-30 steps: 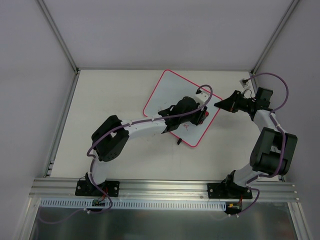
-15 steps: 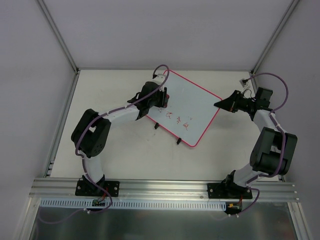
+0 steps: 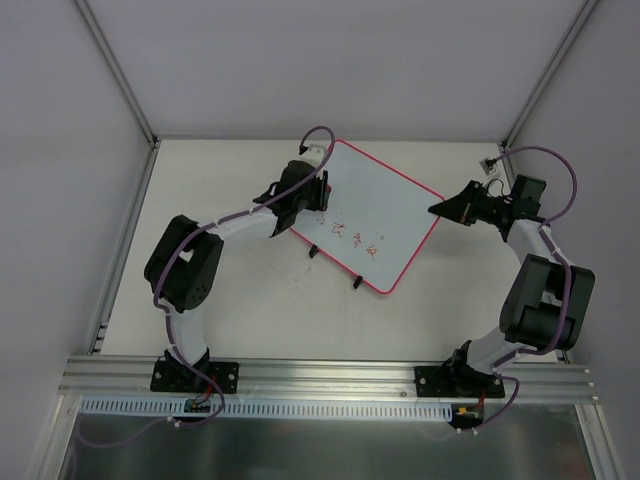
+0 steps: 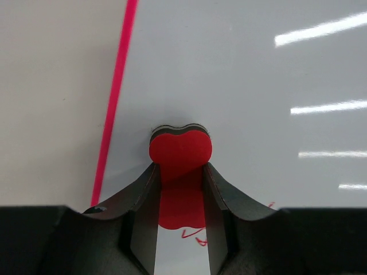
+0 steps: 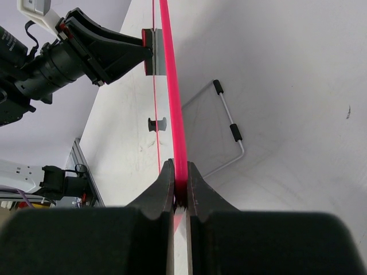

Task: Erase the whiteboard

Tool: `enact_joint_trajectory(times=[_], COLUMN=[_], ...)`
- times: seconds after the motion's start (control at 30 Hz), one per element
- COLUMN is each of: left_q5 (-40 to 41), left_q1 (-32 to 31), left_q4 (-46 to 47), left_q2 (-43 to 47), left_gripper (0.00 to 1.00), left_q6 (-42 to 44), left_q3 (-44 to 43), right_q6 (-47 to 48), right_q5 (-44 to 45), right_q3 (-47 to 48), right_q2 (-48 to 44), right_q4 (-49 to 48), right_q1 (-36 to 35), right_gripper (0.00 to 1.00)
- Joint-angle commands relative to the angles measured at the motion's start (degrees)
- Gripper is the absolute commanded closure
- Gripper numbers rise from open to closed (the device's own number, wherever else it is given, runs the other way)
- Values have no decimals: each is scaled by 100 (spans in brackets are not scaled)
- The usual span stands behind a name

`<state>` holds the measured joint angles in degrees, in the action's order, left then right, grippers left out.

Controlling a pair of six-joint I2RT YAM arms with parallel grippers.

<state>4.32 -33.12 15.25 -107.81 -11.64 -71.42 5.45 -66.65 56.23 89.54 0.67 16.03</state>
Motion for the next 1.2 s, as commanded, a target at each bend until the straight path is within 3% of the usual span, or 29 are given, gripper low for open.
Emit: enact_joint_trajectory(times=[0.0, 0.3, 0.47, 0.73, 1.17], left_q5=[-344, -879, -1082, -108, 1361], left_q1=[-720, -2144, -2462, -2023, -521], left_q4=[-224, -250, -390, -435, -461], left_q2=[-521, -1013, -1198, -707, -188], left_gripper=[100, 100, 100, 100, 100], left_q6=[-110, -286, -470, -682, -770], left_q3=[-100, -601, -549, -189, 471], right_q6=[764, 703, 685, 676, 694], right_q5=[522, 504, 513, 504, 548], right_q3=[-68, -33, -42, -51, -50], right_q2=[29, 55, 55, 90, 64], right_q4=[-330, -383, -392, -418, -401], right_q1=[-30, -39, -39, -47, -39], right_gripper=[100, 100, 100, 100, 100])
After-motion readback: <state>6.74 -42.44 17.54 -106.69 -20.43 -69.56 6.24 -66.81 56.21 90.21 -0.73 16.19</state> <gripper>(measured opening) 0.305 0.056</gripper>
